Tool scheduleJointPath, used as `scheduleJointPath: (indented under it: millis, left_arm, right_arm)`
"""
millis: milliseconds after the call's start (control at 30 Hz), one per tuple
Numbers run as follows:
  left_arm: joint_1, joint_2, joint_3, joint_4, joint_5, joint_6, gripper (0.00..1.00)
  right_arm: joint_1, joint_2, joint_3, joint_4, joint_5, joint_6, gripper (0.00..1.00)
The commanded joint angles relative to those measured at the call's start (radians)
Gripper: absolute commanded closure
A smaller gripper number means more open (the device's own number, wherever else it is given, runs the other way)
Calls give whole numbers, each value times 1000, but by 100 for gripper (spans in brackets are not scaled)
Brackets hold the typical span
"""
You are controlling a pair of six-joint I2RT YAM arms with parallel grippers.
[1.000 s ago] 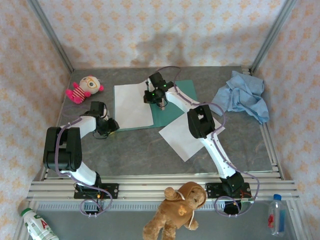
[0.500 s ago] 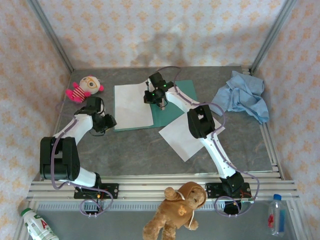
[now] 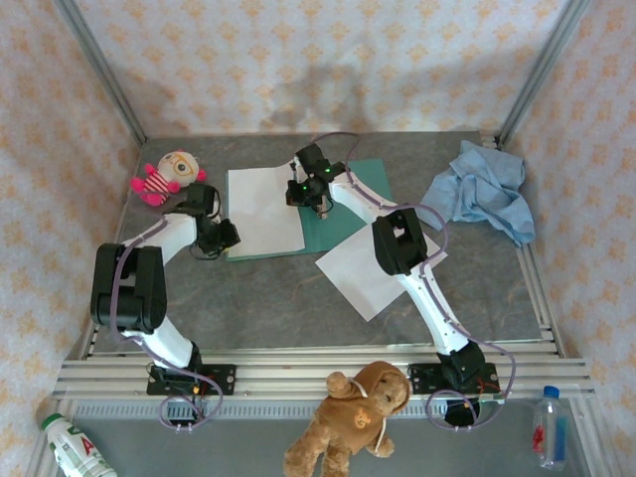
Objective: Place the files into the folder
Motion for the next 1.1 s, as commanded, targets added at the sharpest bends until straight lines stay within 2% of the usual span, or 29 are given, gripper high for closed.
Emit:
scheduleJointPath:
  millis: [0, 167, 433, 1067]
  left_arm:
    - [-2, 50, 43, 52, 15, -11, 82]
    - [-3, 62, 50, 46, 12, -7, 82]
    - [-4, 79, 55, 45, 9, -8, 75]
    - [-4, 126, 82, 33, 9, 4, 75]
  right_arm:
    - [11, -41, 10, -23, 8, 20, 95]
    - [12, -44, 9, -16, 2, 25, 95]
    - [16, -59, -8, -21, -4, 21, 95]
    - [26, -74, -10, -70, 11, -71, 95]
